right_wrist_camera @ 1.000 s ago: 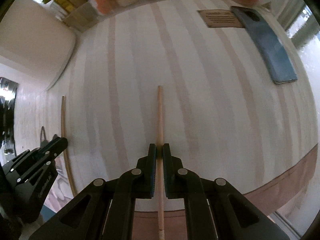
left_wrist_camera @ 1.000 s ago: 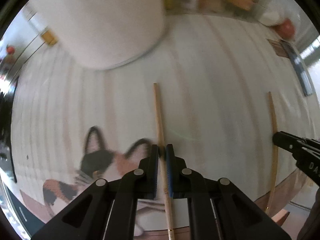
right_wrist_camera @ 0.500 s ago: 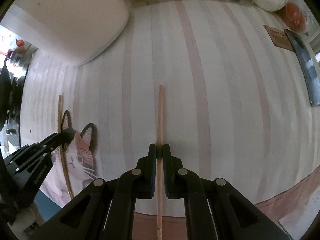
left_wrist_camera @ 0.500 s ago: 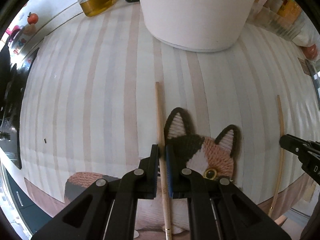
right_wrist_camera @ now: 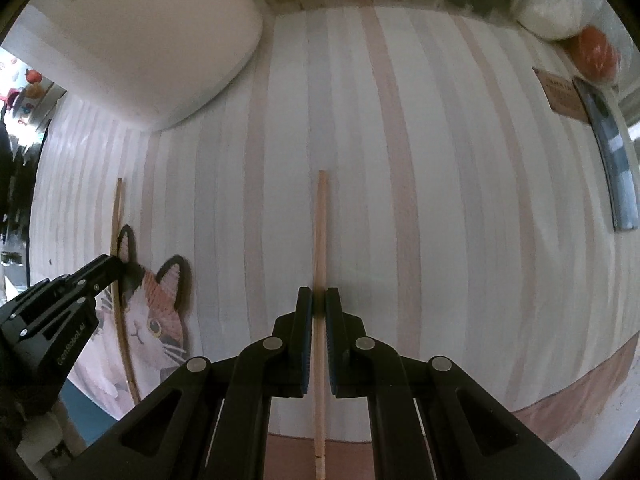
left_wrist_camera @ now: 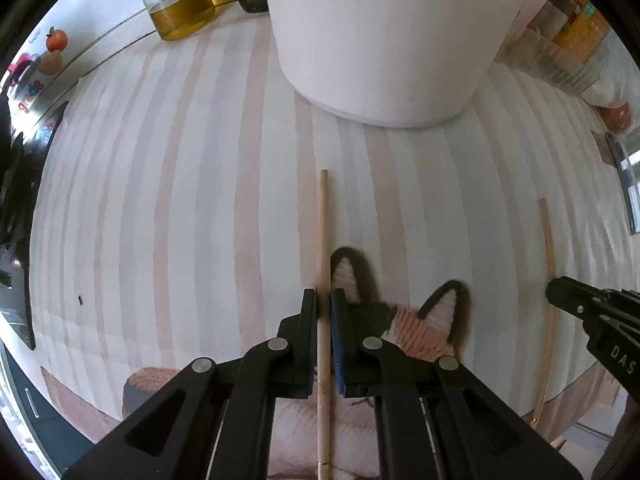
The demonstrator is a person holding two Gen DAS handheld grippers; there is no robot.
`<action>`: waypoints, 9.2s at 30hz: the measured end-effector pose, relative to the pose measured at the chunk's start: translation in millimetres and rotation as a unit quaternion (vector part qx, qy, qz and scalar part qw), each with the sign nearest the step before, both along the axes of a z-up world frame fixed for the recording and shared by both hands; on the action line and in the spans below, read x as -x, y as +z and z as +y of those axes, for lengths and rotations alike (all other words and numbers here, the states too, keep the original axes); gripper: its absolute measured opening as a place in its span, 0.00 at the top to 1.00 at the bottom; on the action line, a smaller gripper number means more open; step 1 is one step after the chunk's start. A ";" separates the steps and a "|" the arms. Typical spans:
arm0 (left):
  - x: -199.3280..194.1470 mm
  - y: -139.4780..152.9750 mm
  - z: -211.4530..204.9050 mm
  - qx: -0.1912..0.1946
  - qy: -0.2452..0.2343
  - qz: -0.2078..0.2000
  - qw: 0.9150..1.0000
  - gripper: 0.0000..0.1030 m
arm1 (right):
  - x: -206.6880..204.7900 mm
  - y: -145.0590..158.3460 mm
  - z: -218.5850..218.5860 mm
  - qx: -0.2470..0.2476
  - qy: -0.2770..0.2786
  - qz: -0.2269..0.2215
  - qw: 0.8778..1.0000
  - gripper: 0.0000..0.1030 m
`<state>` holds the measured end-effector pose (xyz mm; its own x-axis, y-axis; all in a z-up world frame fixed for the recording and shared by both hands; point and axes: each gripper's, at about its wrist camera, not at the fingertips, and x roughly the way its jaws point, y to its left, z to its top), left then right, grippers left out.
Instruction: Organize utensils
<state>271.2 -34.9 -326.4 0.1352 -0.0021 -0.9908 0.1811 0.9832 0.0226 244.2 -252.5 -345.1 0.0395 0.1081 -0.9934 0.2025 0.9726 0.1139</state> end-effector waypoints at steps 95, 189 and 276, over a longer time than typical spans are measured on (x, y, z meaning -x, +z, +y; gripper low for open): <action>0.8 240.6 20.7 0.092 0.012 -0.247 0.965 0.96 | -51.0 224.6 48.7 -0.024 -0.021 -0.349 0.937 0.94; 88.9 331.6 51.4 0.042 0.062 -0.366 0.928 0.00 | 30.8 352.9 87.0 0.180 -0.009 -0.418 0.890 0.00; 189.4 389.8 61.8 0.020 0.054 -0.367 0.928 0.00 | 158.7 433.5 114.4 0.169 -0.016 -0.425 0.889 0.00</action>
<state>81.8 26.9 63.4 0.7757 0.0159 -0.6309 0.0311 0.9975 0.0634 85.5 -138.1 88.4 0.7893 -0.2066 -0.5782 0.2118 0.9755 -0.0594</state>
